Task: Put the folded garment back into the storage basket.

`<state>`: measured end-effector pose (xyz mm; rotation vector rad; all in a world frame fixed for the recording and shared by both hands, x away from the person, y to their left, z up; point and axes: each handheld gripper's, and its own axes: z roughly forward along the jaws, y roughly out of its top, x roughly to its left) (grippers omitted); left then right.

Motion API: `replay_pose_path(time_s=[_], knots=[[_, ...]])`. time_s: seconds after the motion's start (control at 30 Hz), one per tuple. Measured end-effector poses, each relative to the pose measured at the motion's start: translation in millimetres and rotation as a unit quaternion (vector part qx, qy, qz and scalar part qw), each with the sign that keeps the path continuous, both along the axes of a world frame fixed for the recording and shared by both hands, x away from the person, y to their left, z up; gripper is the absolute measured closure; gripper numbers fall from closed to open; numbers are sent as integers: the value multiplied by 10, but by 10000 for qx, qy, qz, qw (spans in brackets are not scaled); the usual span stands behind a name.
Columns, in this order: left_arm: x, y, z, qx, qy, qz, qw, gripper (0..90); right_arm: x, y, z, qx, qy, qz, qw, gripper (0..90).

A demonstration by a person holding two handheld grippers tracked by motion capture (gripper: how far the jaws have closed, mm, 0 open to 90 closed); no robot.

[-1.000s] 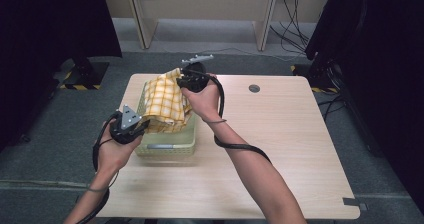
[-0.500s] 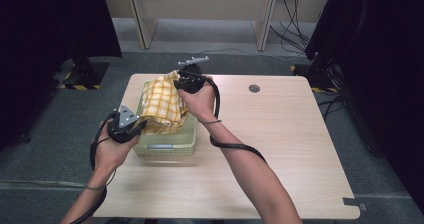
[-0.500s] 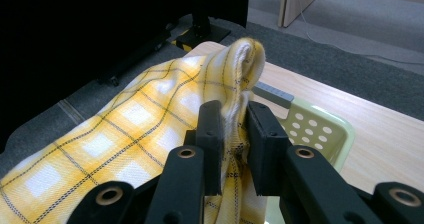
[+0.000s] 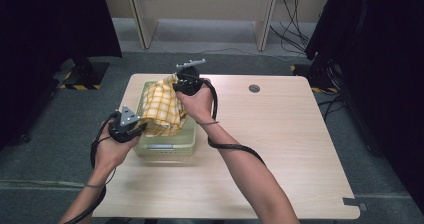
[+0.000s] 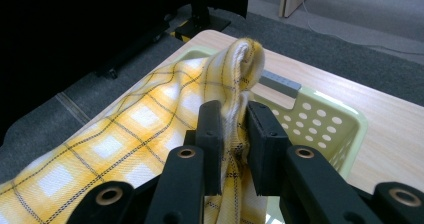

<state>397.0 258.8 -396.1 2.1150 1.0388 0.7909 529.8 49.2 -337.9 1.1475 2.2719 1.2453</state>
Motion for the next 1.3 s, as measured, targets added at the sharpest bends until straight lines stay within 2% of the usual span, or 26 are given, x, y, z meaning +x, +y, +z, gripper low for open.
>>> replay_pose_path(time_s=[0.83,1.3], knots=[[130,21,-150,177,640,-101,9977,793,51,60,-228,-204,277,-26,9994,783],[203,1,-225,375,1013,-202,9939,789,79,92,-359,-314,430,-25,9986,784]])
